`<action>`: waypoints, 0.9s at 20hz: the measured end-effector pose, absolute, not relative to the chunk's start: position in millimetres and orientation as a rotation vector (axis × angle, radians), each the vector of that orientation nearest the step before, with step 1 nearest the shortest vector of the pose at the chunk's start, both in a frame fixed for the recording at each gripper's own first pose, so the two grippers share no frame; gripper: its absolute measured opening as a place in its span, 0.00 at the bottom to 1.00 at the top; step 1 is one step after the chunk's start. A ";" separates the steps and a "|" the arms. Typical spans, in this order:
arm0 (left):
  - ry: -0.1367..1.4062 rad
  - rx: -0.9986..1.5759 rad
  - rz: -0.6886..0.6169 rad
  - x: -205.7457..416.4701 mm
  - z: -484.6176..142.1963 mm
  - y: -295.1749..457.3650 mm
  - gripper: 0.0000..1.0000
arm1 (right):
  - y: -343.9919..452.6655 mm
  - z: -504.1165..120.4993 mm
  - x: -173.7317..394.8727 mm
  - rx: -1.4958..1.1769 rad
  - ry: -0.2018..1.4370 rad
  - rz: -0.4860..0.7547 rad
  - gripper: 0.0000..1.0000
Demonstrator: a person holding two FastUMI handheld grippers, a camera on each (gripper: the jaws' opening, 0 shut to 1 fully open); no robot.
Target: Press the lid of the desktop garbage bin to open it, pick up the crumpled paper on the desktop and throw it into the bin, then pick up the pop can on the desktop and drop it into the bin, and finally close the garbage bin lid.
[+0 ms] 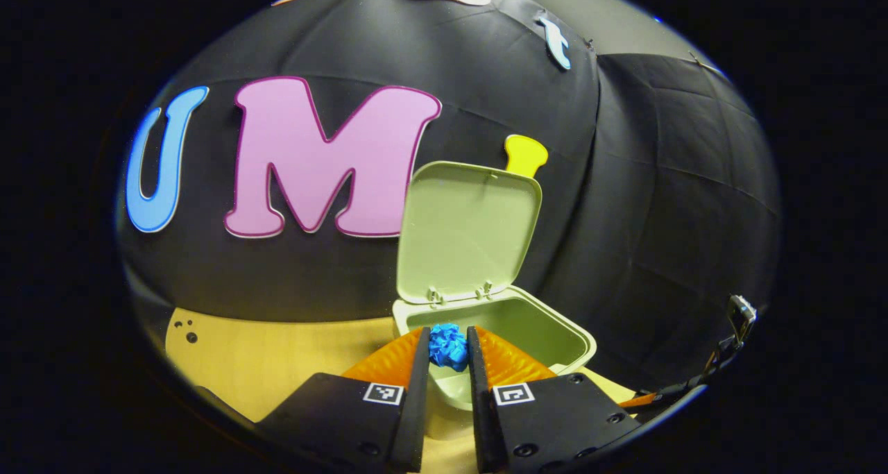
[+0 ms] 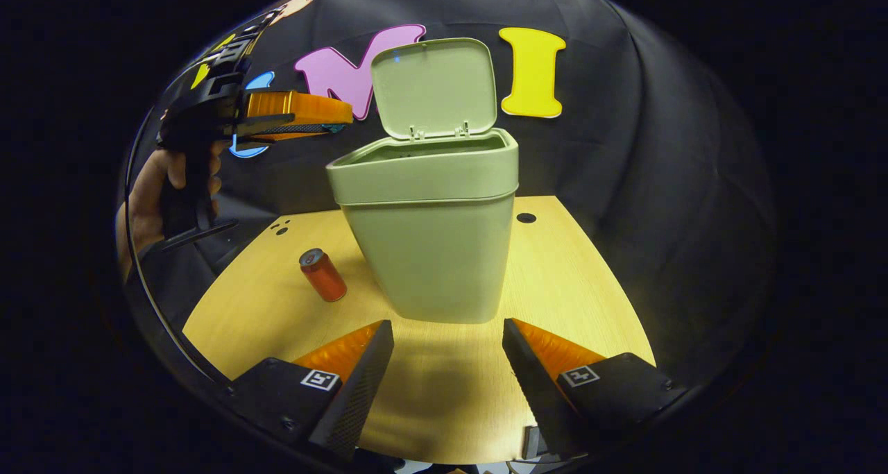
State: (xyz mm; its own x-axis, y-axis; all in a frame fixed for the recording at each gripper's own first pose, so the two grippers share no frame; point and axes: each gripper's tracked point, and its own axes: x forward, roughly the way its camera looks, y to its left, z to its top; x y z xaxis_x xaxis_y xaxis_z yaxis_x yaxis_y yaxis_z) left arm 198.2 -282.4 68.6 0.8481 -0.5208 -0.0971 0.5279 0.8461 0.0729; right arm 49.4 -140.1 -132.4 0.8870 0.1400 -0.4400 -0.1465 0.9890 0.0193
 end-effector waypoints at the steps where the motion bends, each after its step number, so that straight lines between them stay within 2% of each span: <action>1: 0.082 0.095 -0.557 200.6 65.1 -289.5 0.33 | -145.3 -135.0 50.3 -0.007 0.466 0.150 0.99; 6: 0.104 0.096 -0.558 204.9 54.1 -308.7 0.34 | -161.0 -147.8 56.0 -0.003 0.504 0.175 0.99; 10: 0.096 0.099 -0.560 204.5 51.3 -316.5 0.43 | -159.7 -152.8 61.2 -0.011 0.519 0.213 0.99; 13: 0.071 0.128 -0.535 203.6 58.0 -310.2 0.67 | -152.6 -156.4 63.7 -0.024 0.530 0.244 0.99; 14: 0.061 0.116 -0.529 202.5 62.2 -307.6 0.70 | -148.9 -157.3 64.1 -0.030 0.531 0.255 0.99; 16: 0.048 0.099 -0.486 199.1 67.8 -292.2 0.93 | -142.1 -158.3 64.5 -0.038 0.534 0.273 0.99; 17: 0.039 0.088 -0.457 200.3 68.1 -281.9 0.98 | -138.5 -157.9 64.8 -0.044 0.534 0.280 0.99; 18: 0.028 0.076 -0.432 197.4 70.5 -270.2 0.97 | -134.5 -158.5 64.9 -0.049 0.534 0.285 0.99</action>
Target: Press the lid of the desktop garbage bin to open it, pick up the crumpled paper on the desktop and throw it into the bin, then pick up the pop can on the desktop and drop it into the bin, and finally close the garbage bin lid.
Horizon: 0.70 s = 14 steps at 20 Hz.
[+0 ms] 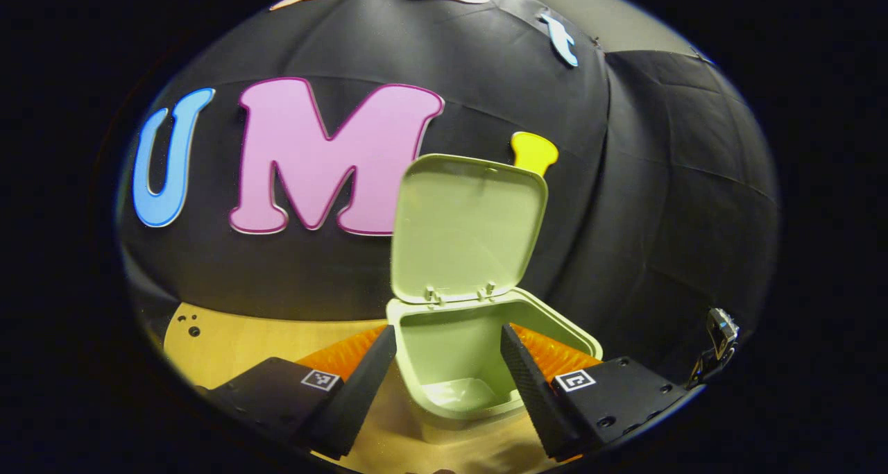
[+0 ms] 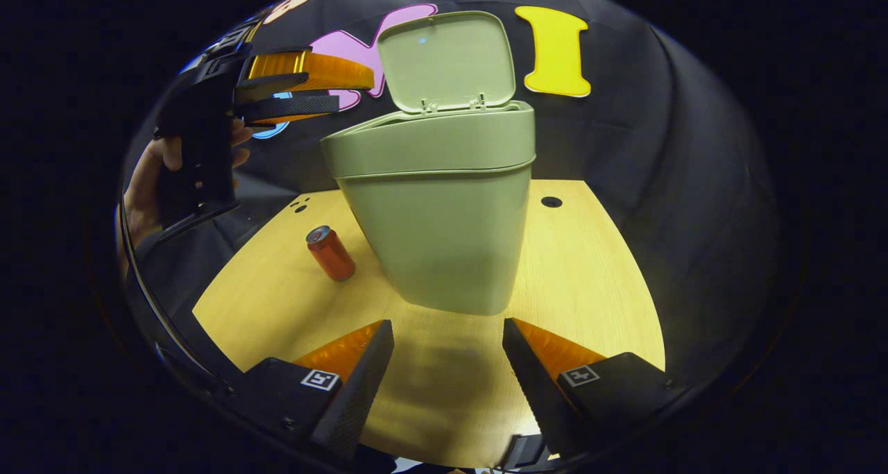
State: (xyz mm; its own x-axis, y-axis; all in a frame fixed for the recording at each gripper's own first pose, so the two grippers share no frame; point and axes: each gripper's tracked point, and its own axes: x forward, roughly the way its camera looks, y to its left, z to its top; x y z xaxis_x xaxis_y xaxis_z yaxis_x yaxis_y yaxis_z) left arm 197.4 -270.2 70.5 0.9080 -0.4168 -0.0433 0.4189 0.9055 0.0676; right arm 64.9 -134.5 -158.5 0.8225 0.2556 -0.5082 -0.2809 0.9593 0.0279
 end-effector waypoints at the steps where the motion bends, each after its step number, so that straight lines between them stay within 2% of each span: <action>1: 0.018 0.065 -0.402 194.4 70.0 -255.3 0.96 | -130.9 -158.4 65.0 -0.050 0.535 0.289 0.99; 7: 0.045 0.077 -0.182 158.3 35.0 -129.1 0.96 | -89.5 -166.9 54.0 -0.073 0.554 0.313 0.99; 14: 0.116 -0.046 0.022 98.4 -3.8 5.7 0.96 | -18.9 -174.6 48.0 -0.091 0.566 0.353 0.99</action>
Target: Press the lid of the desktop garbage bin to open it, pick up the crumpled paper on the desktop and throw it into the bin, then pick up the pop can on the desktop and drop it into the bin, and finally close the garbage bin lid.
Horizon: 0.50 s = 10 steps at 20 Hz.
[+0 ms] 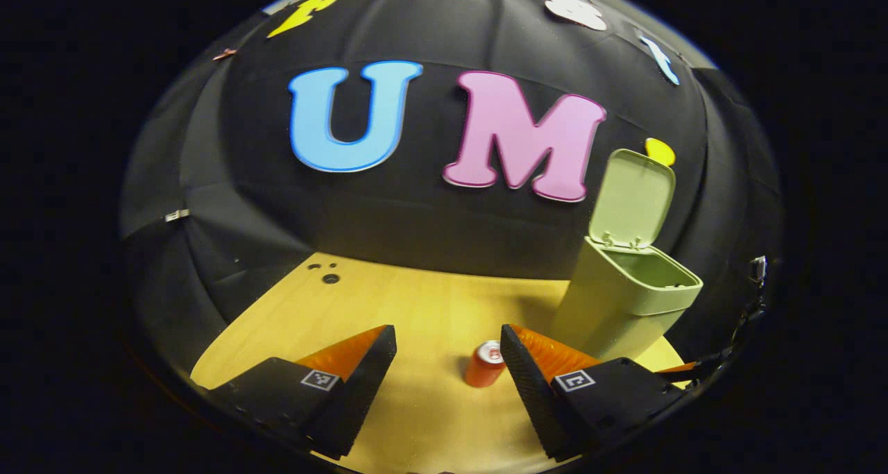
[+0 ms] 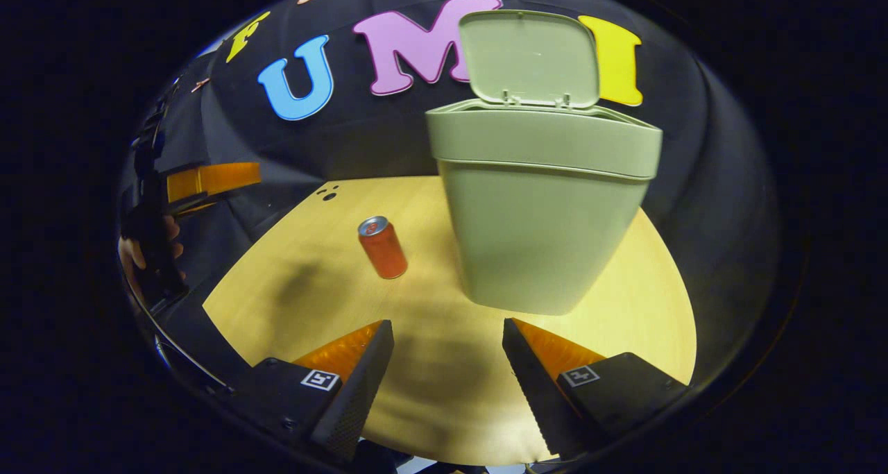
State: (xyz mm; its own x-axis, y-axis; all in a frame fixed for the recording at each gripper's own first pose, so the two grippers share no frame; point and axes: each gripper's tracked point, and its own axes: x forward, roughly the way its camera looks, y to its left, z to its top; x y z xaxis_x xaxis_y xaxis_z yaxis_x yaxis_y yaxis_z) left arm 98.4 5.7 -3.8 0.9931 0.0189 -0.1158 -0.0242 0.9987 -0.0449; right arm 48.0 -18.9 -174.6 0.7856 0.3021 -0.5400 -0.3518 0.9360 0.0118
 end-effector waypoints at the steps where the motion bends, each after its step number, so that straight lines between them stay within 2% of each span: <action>1: 0.122 -0.063 0.037 89.6 -10.4 16.5 0.96 | -8.3 -177.2 48.8 -0.100 0.571 0.359 0.99; 10: 0.222 -0.157 0.172 22.9 -78.9 98.0 0.96 | 65.1 -187.6 74.0 -0.171 0.580 0.406 0.99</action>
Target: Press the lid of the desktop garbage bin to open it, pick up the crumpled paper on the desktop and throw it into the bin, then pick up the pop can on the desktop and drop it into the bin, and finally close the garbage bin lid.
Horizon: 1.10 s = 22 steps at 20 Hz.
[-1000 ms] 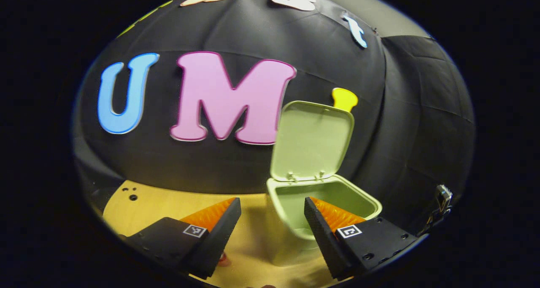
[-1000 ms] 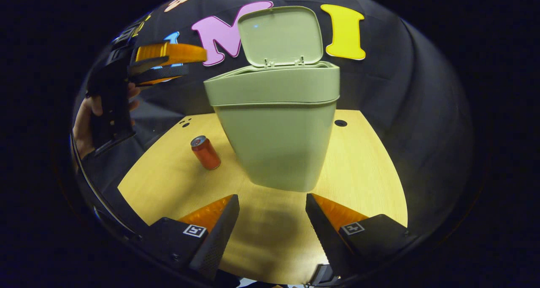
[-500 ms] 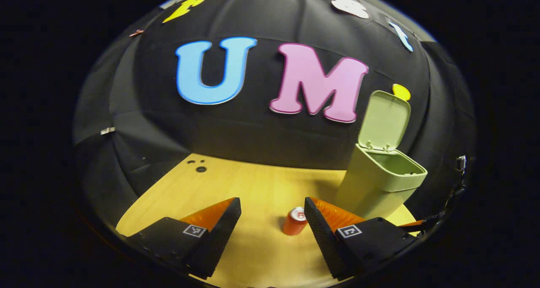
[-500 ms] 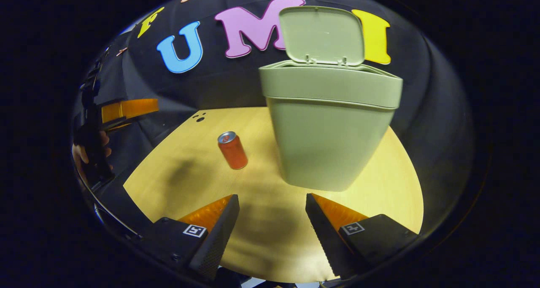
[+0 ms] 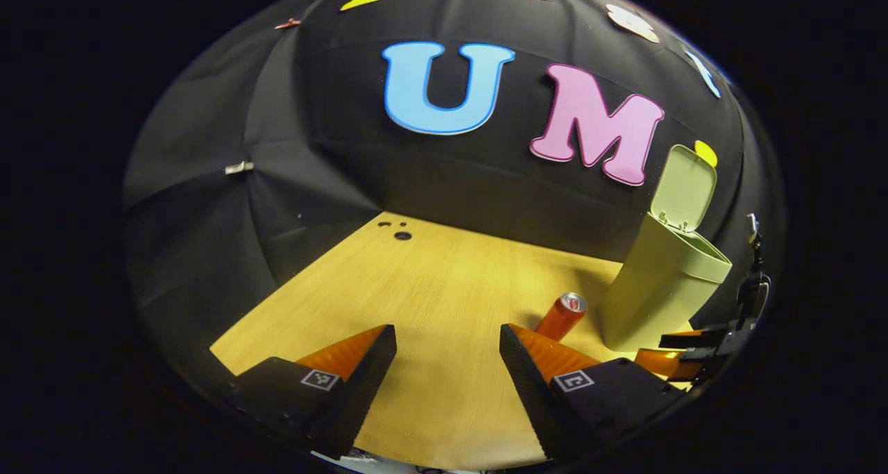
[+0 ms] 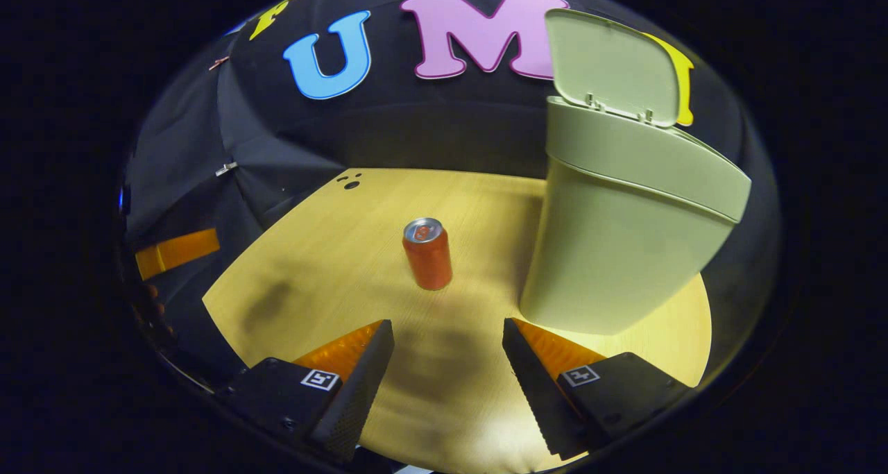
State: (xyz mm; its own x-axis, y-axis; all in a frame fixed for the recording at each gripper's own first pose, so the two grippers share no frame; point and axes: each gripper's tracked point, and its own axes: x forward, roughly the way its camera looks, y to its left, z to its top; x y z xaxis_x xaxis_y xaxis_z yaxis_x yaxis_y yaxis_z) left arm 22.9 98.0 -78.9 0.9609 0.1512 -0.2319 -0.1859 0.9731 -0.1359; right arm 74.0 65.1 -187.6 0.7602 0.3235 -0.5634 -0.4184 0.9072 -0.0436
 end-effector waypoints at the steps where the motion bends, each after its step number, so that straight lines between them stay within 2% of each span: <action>1: 0.234 -0.181 0.170 15.1 -85.7 98.8 0.96 | 71.0 -190.3 78.2 -0.180 0.582 0.410 0.99; 6: 0.283 -0.145 0.186 -13.1 -108.4 105.8 0.96 | 95.6 -205.2 105.3 -0.228 0.589 0.424 0.99; 15: 0.320 -0.185 0.289 -34.2 -126.9 129.5 0.96 | 132.4 -232.0 154.4 -0.291 0.620 0.446 0.99; 22: 0.336 -0.195 0.367 -47.6 -130.8 144.2 0.96 | 142.3 -248.6 197.1 -0.314 0.637 0.414 0.99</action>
